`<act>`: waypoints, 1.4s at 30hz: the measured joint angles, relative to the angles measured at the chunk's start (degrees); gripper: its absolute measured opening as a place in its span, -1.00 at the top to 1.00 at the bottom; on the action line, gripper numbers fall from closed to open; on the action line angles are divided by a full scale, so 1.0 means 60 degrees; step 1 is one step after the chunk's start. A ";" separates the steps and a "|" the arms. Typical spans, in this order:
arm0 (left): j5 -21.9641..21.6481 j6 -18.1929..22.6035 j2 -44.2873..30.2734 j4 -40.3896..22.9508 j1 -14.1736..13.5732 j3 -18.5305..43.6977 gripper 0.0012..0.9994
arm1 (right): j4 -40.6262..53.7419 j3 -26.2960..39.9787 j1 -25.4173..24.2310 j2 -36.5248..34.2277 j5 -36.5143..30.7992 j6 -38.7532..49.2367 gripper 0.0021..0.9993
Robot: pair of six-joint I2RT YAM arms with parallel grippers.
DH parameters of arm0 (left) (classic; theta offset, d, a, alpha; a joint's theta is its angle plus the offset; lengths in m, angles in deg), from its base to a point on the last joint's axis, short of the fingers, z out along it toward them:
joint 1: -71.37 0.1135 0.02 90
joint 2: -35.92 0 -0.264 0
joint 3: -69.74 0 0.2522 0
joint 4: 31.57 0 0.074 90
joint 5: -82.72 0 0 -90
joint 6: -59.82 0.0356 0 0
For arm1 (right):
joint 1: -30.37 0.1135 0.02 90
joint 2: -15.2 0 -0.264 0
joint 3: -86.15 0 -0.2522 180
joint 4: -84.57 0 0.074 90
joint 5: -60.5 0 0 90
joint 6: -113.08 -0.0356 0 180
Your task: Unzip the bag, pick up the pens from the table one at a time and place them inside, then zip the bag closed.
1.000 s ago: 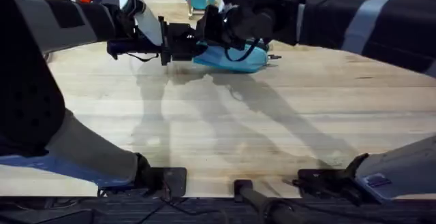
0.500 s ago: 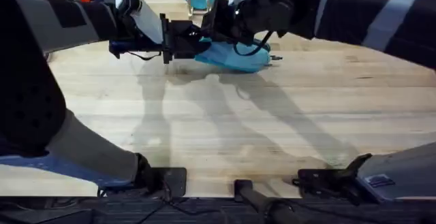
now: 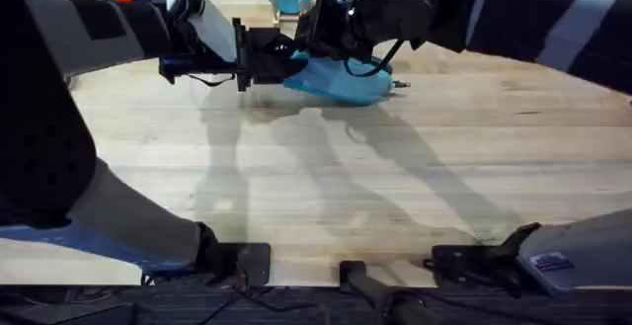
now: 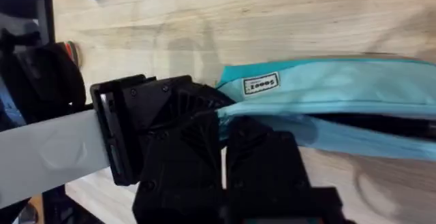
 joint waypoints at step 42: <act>-0.1268 -0.0029 -0.0164 -0.0226 0.0277 -0.0169 0.92 | -0.0466 0.0215 -0.1650 0.1657 -0.1537 0.0004 0.94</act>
